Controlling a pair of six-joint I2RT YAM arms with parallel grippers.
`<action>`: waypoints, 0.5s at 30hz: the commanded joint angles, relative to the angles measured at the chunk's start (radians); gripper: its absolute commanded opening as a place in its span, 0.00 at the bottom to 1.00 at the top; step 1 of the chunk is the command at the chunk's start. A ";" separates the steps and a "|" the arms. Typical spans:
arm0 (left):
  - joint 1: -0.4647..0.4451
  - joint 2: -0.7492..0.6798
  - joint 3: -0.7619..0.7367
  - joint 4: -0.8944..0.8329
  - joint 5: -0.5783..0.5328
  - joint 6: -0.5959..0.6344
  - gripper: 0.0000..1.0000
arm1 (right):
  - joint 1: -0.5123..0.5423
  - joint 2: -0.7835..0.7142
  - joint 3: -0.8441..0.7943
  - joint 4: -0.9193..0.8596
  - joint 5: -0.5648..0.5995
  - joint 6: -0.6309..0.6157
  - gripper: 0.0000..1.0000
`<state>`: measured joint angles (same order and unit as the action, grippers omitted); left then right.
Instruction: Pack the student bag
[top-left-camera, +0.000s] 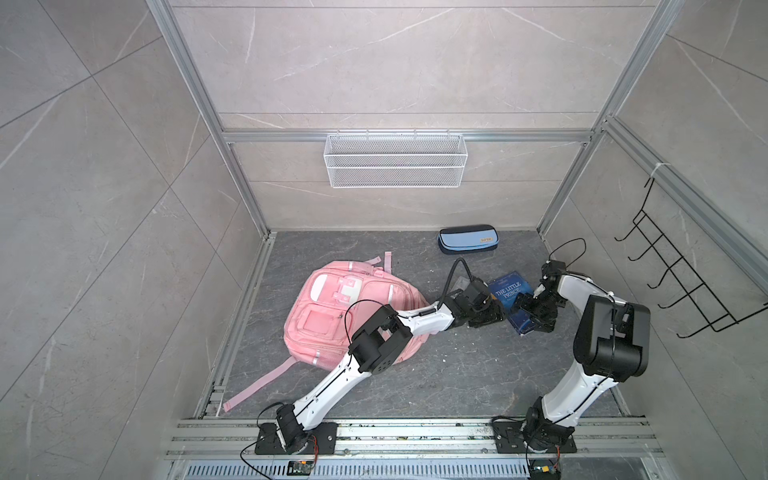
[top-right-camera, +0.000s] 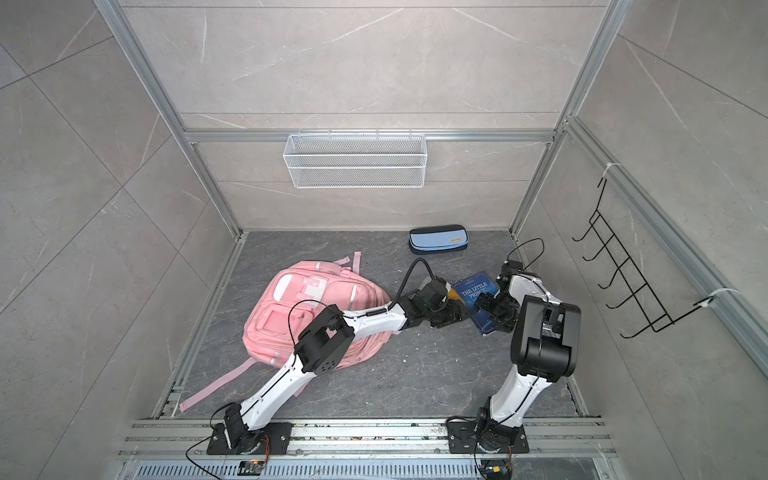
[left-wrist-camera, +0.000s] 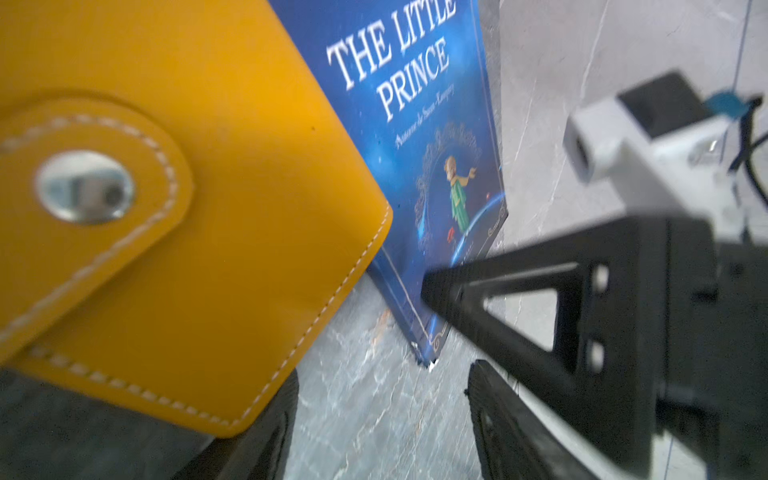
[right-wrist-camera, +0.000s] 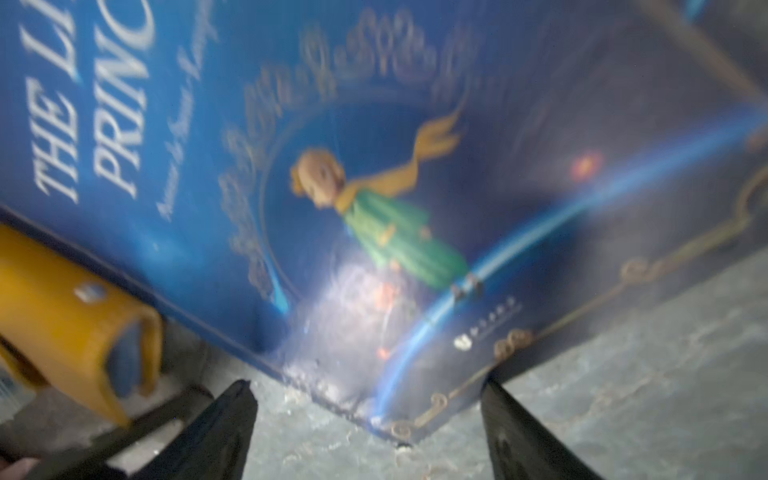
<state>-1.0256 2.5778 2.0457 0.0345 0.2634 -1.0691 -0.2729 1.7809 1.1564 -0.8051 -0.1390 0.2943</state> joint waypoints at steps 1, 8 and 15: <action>0.012 0.050 -0.007 -0.058 -0.036 -0.021 0.68 | -0.005 -0.044 0.034 -0.034 0.068 -0.030 0.90; 0.009 0.053 -0.015 -0.029 -0.026 -0.039 0.68 | -0.080 0.104 0.272 -0.037 0.112 -0.041 1.00; 0.004 0.013 -0.088 0.033 -0.035 -0.048 0.68 | -0.079 0.239 0.362 -0.015 0.105 -0.030 1.00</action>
<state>-1.0206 2.5824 2.0109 0.1234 0.2630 -1.1007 -0.3573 1.9739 1.4998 -0.8097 -0.0448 0.2649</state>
